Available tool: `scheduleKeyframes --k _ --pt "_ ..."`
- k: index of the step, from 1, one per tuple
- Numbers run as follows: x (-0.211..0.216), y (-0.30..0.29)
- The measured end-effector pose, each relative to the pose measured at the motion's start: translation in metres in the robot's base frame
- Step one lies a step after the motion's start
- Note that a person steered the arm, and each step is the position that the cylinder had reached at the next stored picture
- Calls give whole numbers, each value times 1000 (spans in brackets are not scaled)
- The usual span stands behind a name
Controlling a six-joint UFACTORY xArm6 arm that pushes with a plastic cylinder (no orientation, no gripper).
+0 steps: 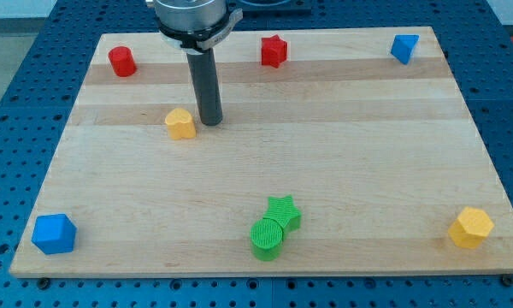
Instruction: Place the yellow heart to the center left of the board
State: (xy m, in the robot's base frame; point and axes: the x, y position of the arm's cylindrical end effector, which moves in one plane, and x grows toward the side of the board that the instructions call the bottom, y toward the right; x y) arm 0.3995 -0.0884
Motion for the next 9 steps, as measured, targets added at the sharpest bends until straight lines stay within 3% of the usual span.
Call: scheduleKeyframes --k 3,6,9 --pt "7 -31" --pt "28 -15" --pt "18 -67"
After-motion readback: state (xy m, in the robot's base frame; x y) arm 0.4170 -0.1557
